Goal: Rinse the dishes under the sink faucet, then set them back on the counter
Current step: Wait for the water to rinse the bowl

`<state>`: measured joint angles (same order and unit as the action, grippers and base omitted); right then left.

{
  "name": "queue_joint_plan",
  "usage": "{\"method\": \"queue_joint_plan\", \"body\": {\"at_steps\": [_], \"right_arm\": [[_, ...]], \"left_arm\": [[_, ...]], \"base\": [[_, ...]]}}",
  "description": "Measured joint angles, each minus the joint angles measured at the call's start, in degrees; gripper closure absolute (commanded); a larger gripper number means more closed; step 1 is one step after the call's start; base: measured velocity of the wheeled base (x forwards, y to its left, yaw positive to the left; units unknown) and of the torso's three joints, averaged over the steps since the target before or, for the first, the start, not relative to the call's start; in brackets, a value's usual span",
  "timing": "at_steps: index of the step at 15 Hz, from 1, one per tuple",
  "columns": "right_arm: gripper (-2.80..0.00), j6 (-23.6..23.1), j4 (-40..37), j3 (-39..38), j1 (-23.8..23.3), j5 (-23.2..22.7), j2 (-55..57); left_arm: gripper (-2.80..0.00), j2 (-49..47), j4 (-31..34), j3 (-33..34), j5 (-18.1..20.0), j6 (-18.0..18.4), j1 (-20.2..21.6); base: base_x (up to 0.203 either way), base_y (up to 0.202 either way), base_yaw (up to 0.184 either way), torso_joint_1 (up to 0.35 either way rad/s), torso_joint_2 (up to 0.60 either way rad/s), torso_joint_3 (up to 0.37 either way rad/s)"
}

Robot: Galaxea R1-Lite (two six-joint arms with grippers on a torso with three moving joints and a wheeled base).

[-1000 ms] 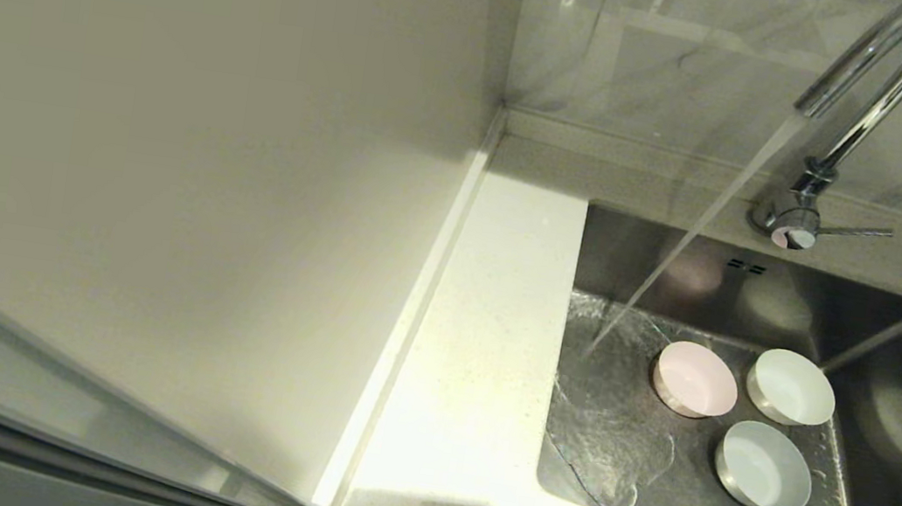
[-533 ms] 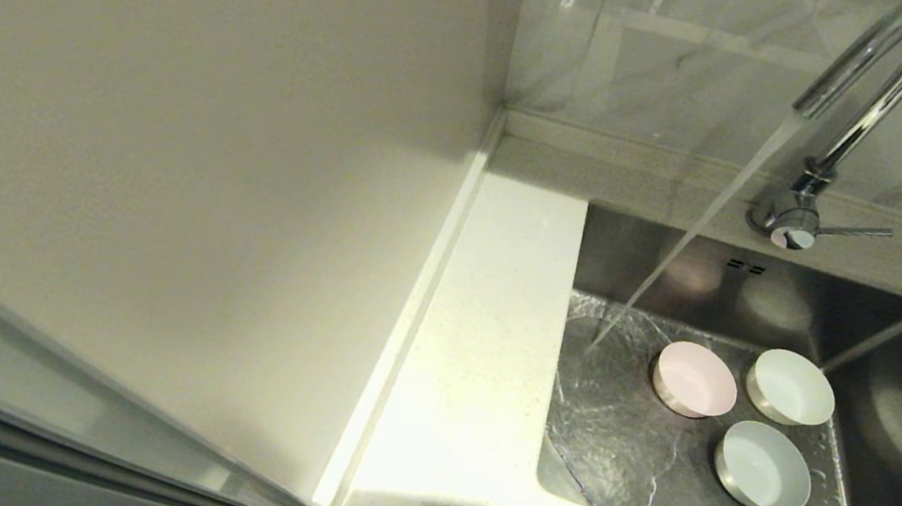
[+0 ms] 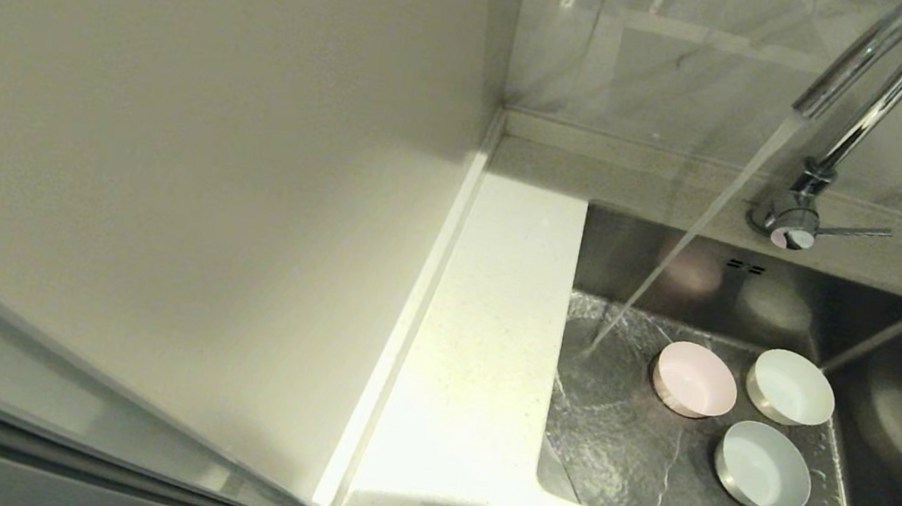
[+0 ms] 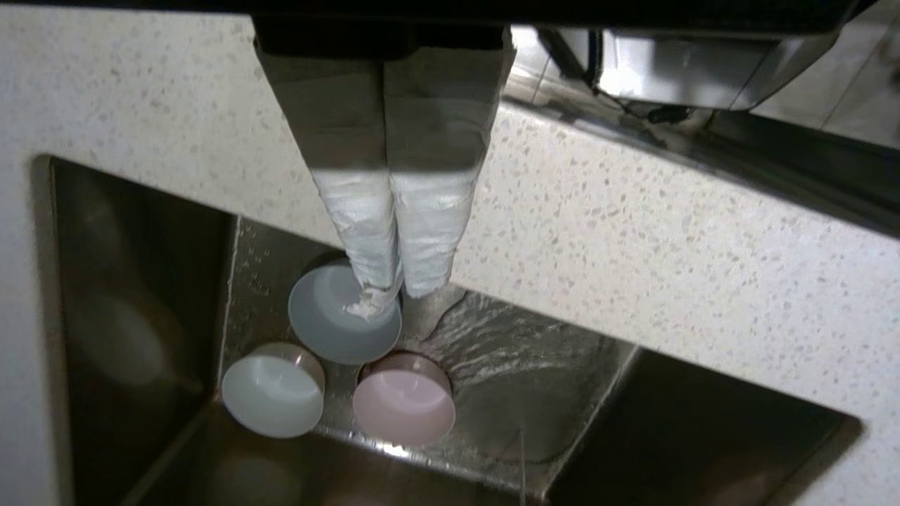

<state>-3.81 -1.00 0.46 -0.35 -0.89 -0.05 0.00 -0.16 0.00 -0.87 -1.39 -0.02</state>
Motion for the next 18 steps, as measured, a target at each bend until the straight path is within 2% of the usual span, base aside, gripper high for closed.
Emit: {"method": "queue_joint_plan", "body": {"at_steps": [2, 3, 8, 18], "right_arm": [[0.00, 0.8, -5.1, 1.7, 0.1, -0.2, -0.1], [0.00, 1.0, -5.2, 1.8, 0.1, -0.1, -0.1], [0.00, 2.3, 0.8, 0.1, 0.1, 0.0, -0.1], [0.00, 2.7, 1.0, -0.4, 0.1, 0.0, -0.1]], "left_arm": [[0.00, 0.0, 0.0, 0.0, 0.0, 0.0, 0.0], [0.00, 0.0, 0.0, 0.0, 0.0, 0.0, 0.0], [0.00, 0.0, 0.0, 0.0, 0.0, 0.0, 0.0], [0.00, 0.0, 0.0, 0.0, 0.0, 0.0, 0.0]], "base": [[0.000, 0.000, 0.000, 0.000, 0.00, 0.000], [0.000, 0.000, 0.000, 0.000, 0.00, 0.000], [0.000, 0.000, 0.000, 0.000, 0.00, 0.000], [0.000, 0.000, 0.000, 0.000, 0.00, 0.000]]}}
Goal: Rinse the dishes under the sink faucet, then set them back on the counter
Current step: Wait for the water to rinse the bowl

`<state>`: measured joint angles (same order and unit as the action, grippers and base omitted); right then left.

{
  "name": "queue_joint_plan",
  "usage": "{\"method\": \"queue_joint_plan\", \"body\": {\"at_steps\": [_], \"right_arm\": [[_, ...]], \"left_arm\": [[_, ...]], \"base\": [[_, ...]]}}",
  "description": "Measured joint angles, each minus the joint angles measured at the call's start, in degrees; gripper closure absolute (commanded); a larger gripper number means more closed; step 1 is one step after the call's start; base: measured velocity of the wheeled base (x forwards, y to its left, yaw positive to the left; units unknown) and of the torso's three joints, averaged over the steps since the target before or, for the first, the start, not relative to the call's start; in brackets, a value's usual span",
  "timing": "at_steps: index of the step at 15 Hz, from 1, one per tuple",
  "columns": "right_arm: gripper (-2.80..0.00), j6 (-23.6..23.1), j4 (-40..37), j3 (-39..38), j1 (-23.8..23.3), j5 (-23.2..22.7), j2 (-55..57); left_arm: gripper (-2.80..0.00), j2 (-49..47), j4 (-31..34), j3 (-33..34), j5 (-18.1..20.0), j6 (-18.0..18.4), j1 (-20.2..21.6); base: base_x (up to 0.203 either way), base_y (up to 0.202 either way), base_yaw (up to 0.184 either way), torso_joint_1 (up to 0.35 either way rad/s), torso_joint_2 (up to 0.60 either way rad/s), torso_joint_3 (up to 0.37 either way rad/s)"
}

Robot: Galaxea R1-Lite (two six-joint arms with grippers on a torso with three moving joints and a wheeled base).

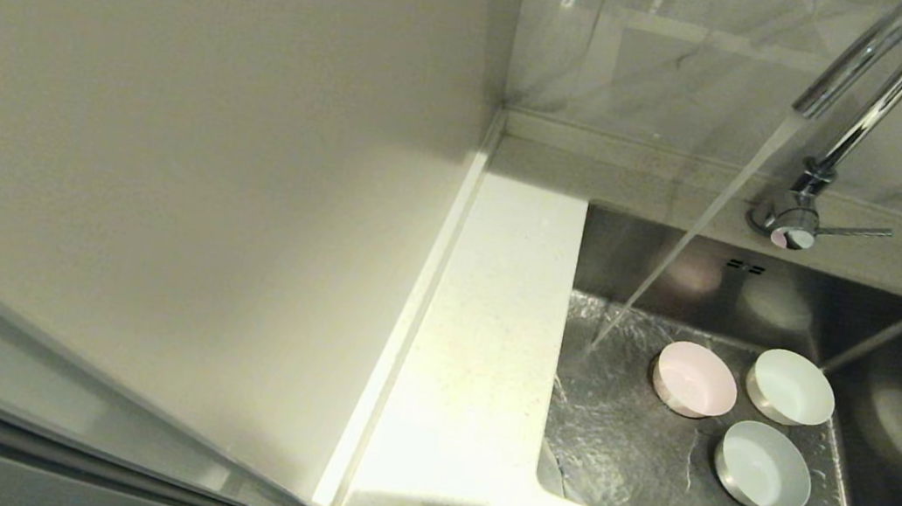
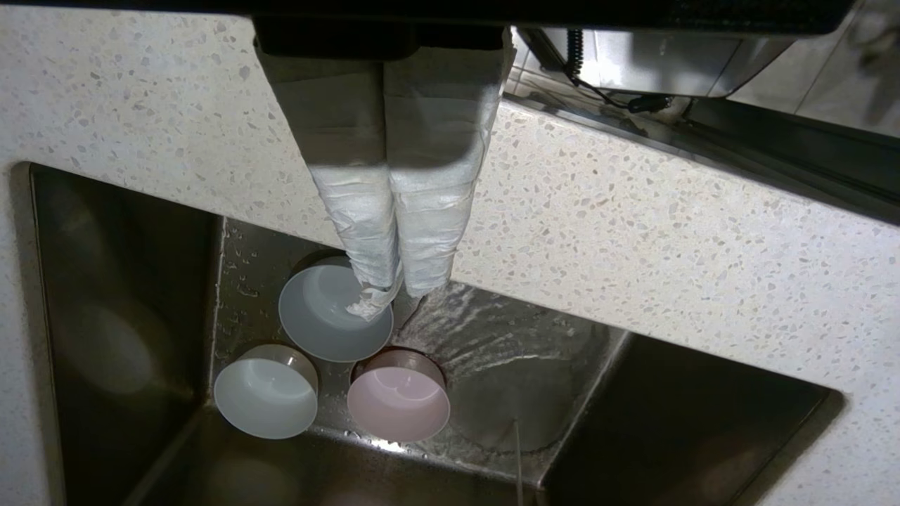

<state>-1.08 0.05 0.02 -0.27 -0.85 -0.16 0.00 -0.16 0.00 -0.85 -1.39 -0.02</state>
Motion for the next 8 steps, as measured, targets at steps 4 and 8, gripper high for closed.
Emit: {"method": "queue_joint_plan", "body": {"at_steps": [4, 8], "right_arm": [[0.00, 0.0, 0.0, 0.0, 0.0, 0.0, 0.0], [0.00, 0.0, 0.0, 0.0, 0.0, 0.0, 0.0]], "left_arm": [[0.00, 0.0, 0.0, 0.0, -0.1, 0.0, 0.0], [0.00, 0.0, 0.0, 0.0, 0.0, 0.0, 0.0]], "base": [[0.000, 0.000, 0.000, 0.000, 0.00, 0.000], [0.000, 0.000, 0.000, 0.000, 0.00, 0.000]]}}
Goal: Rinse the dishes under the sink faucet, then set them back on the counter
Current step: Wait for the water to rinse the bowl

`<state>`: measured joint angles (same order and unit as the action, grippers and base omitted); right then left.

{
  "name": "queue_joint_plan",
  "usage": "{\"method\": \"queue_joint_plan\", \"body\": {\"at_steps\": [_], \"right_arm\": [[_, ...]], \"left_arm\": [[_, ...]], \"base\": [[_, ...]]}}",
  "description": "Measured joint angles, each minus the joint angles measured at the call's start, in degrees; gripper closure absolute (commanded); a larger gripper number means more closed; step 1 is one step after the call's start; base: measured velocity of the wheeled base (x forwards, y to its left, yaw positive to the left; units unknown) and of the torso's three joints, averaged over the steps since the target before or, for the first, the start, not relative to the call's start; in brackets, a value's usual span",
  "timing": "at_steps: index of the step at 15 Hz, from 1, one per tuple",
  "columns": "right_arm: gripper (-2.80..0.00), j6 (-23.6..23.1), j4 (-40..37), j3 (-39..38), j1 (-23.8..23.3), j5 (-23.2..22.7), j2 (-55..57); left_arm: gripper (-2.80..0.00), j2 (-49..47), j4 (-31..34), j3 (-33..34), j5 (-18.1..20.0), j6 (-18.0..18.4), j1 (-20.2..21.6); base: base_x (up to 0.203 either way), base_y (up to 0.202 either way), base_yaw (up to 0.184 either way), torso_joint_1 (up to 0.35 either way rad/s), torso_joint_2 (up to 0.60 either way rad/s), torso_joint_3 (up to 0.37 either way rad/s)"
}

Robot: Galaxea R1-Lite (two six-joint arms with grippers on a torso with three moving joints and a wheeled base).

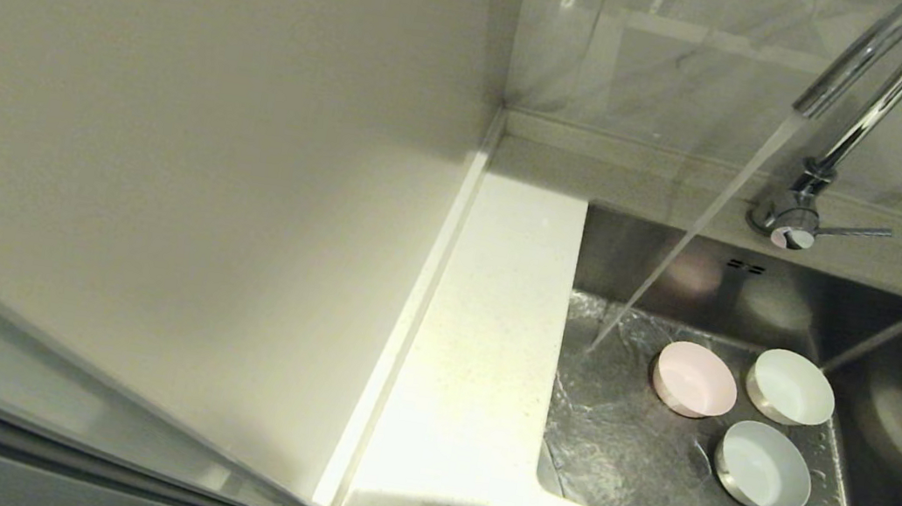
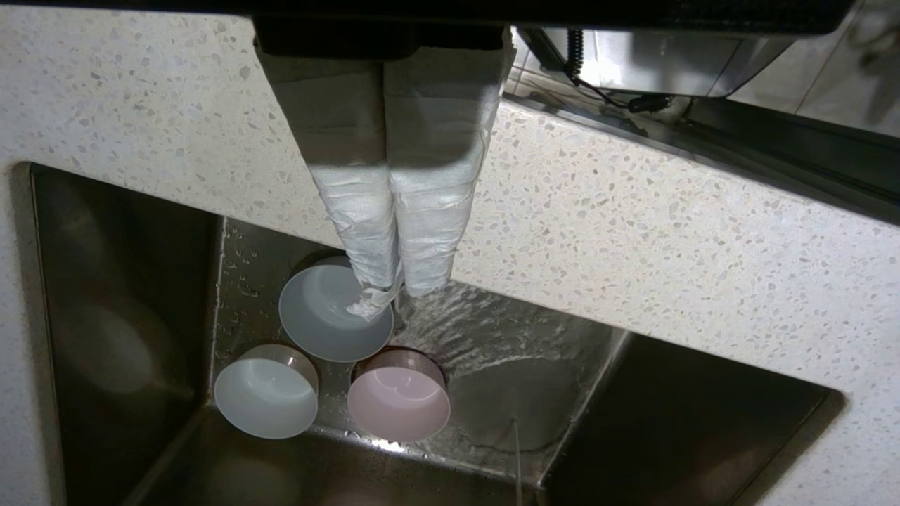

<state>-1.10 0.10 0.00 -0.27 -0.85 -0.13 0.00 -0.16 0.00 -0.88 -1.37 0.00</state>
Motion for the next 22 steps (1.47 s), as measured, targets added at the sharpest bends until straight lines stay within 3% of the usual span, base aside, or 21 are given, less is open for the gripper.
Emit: {"method": "queue_joint_plan", "body": {"at_steps": [22], "right_arm": [[0.00, 0.0, 0.0, 0.0, 0.0, 0.0, 0.0]], "left_arm": [[0.00, 0.0, 0.0, 0.0, 0.0, 0.0, 0.0]], "base": [[0.000, 0.000, 0.000, 0.000, 0.00, 0.000]]}}
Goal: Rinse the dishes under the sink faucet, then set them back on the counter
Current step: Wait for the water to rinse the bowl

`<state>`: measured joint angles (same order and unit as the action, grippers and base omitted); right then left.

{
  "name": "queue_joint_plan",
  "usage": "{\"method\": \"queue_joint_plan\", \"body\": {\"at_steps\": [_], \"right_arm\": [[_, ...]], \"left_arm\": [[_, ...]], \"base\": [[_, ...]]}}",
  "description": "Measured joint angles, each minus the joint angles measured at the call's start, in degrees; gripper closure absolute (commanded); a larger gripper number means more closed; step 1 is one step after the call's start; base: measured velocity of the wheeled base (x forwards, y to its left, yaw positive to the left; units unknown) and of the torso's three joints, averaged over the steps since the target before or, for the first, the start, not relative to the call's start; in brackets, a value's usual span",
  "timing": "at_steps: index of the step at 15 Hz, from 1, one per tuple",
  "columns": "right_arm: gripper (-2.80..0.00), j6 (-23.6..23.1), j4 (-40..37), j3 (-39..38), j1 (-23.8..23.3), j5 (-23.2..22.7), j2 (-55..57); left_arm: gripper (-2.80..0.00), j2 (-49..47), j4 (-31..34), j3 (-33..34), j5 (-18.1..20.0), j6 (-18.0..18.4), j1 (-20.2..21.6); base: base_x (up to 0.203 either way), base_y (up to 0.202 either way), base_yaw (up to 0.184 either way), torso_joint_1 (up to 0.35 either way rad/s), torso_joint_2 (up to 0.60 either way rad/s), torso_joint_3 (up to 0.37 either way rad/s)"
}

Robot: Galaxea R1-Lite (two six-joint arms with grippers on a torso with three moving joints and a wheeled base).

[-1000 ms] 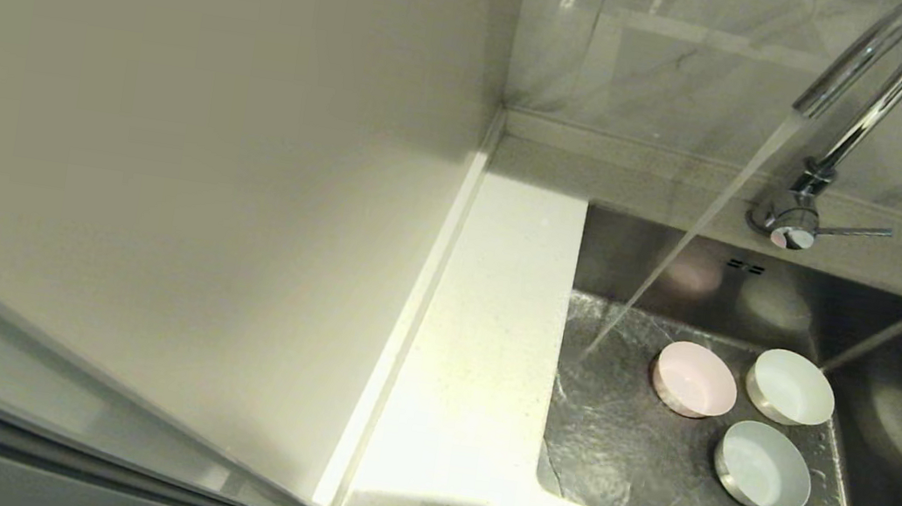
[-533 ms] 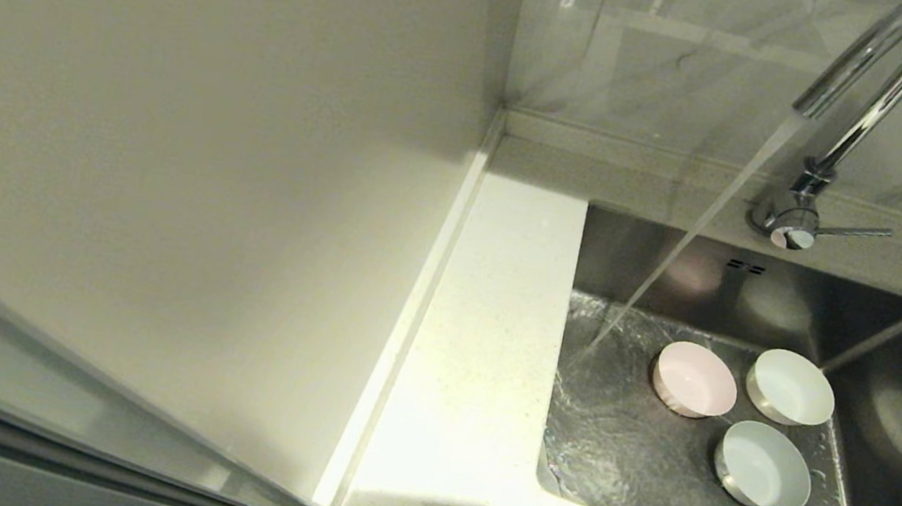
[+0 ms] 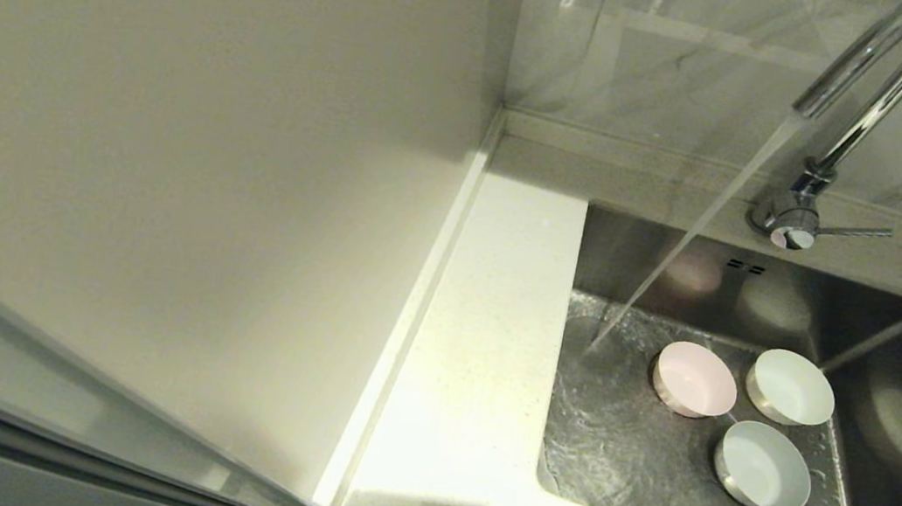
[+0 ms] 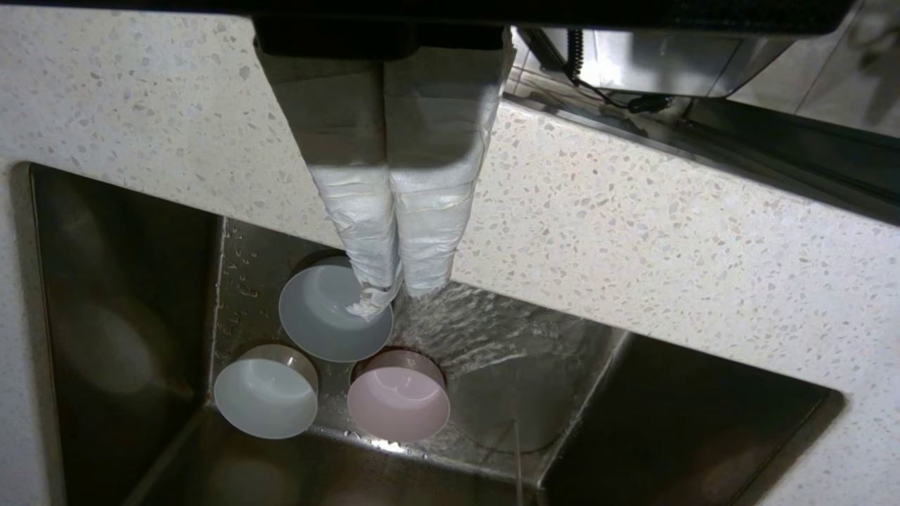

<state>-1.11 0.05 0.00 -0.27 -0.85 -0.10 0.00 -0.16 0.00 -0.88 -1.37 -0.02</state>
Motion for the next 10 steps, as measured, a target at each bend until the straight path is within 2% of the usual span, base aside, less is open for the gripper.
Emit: {"method": "queue_joint_plan", "body": {"at_steps": [10], "right_arm": [[0.00, 0.0, 0.0, 0.0, 0.0, 0.0, 0.0]], "left_arm": [[0.00, 0.0, 0.0, 0.0, 0.0, 0.0, 0.0]], "base": [[0.000, 0.000, 0.000, 0.000, 0.00, 0.000]]}}
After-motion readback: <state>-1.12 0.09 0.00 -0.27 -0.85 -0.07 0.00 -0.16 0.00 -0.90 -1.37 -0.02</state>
